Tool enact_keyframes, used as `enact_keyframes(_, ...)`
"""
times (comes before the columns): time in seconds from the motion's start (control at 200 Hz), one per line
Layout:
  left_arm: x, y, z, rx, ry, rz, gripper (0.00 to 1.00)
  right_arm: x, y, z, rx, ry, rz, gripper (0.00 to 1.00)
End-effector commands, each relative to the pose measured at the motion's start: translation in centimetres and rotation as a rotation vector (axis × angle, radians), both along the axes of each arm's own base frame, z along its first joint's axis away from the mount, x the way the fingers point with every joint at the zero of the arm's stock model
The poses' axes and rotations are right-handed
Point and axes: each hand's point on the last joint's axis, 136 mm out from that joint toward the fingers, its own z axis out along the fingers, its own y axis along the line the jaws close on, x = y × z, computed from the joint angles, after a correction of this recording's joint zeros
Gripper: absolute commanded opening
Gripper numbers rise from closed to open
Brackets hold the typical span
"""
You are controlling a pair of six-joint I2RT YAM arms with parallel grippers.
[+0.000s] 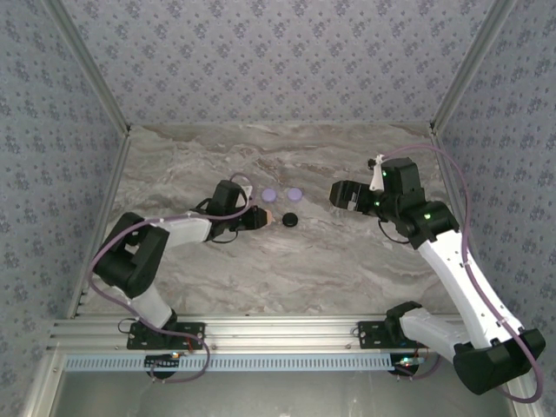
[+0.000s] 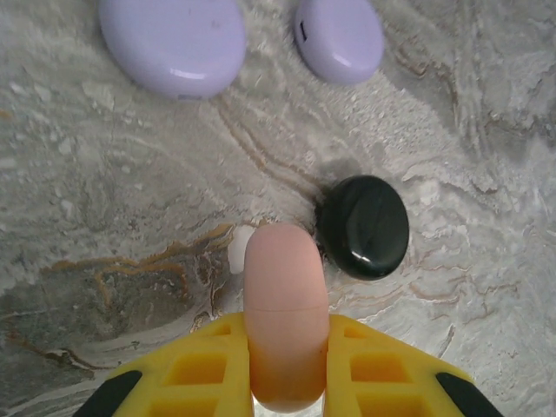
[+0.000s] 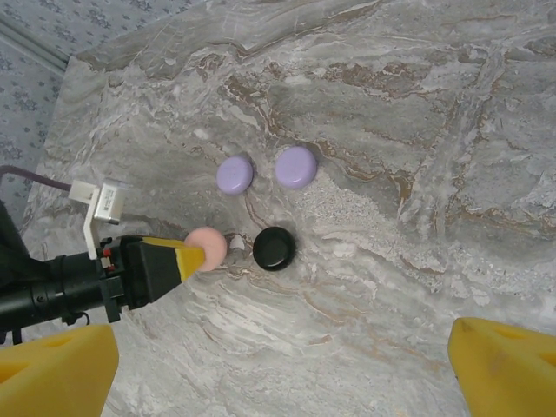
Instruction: Insert the wireless bluetooth earbuds into the charging case
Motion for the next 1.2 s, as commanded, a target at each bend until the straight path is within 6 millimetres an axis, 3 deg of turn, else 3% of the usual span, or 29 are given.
enact_keyframes(0.0, 0.8, -1.3, 0.9, -0.055, 0.017, -0.006, 0.03, -0.3, 0.1, -0.7, 0.000, 0.019, 0.022, 1.00)
enact_keyframes(0.375, 0.6, -1.2, -0.6, -0.035, 0.058, -0.003, 0.25, -0.3, 0.2, -1.2, -0.001, 0.039, 0.031, 1.00)
enact_keyframes(0.66, 0.5, -0.8, -1.7, -0.007, 0.071, 0.003, 0.33, -0.4, -0.1, -1.1, -0.012, 0.040, 0.028, 1.00)
enact_keyframes(0.76, 0.5, -0.3, -2.1, 0.027, 0.072, 0.015, 0.42, -0.5, -0.4, -1.0, -0.026, 0.035, 0.023, 1.00)
enact_keyframes(0.854, 0.5, 0.4, -2.3, 0.066, 0.063, 0.027, 0.45, -0.6, -1.3, -0.7, -0.061, 0.025, 0.007, 1.00)
enact_keyframes(0.994, 0.7, 0.9, -1.2, 0.084, 0.023, 0.034, 0.49, -0.6, -3.1, 0.1, -0.089, 0.003, -0.036, 1.00)
enact_keyframes(1.194, 1.1, 2.2, 3.2, 0.105, -0.108, 0.054, 0.60, -0.2, -6.9, 1.2, -0.135, -0.066, -0.168, 1.00)
